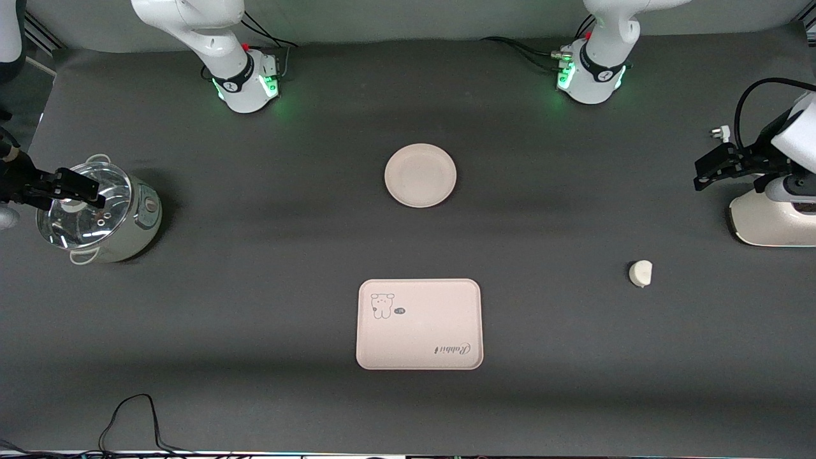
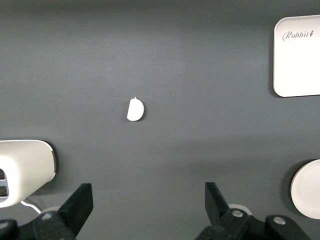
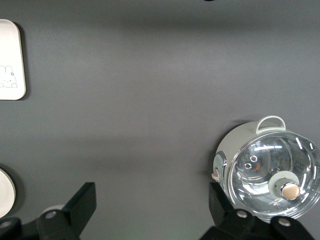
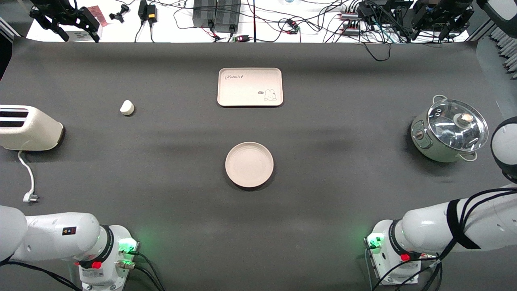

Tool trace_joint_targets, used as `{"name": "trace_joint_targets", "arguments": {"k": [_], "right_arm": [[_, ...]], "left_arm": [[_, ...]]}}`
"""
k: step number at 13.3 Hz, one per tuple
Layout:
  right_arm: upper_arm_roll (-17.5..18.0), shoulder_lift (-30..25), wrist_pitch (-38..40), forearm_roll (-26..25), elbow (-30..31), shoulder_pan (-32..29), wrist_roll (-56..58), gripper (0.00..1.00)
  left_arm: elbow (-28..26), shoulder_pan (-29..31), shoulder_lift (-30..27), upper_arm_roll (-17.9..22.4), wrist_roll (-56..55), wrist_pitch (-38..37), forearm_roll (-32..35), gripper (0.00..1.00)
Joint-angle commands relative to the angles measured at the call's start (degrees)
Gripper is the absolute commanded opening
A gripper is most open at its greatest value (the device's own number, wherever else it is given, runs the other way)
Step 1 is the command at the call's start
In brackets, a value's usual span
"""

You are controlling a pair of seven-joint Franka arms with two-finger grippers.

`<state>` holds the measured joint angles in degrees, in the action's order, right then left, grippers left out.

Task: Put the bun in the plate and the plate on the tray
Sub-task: 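Lower the left gripper onto the white bun and grasp it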

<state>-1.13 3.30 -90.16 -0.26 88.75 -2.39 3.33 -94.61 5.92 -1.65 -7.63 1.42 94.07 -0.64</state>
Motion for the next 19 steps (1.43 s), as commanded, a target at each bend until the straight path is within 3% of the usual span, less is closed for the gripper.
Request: {"name": "trace_joint_targets", "arguments": {"k": [1,5,8,10,13,19], "right_arm": [[0.1,-1.3,0.0,-1.1,0.9,0.3,-0.6,1.00],[0.1,-1.2,0.0,-1.1,1.0,0.3,-0.6,1.00],[0.1,-1.3,0.0,-1.0,1.5,0.3,-0.6,1.00],[0.1,-1.2,-0.1,-0.9,1.6,0.2,-0.5,1.00],[0.0,-1.2,-0.1,-0.9,1.7,0.2,-0.6,1.00],[0.0,-1.0,-0.4,-0.8,1.7,0.2,-0.6,1.00]], "left_arm": [[0.6,-0.2,0.0,0.1,0.7,-0.6,0.9,1.00],[0.7,-0.3,1.6,0.1,0.9,0.3,1.3,1.00],[-0.4,-1.0,6.4,-0.2,1.0,5.0,7.2,1.00],[-3.6,-0.6,9.7,-0.2,1.0,12.6,7.5,1.00],[-14.5,-0.2,13.0,-0.1,0.9,31.0,7.5,1.00],[-18.5,2.5,25.3,0.2,1.0,45.2,8.6,1.00]]}}
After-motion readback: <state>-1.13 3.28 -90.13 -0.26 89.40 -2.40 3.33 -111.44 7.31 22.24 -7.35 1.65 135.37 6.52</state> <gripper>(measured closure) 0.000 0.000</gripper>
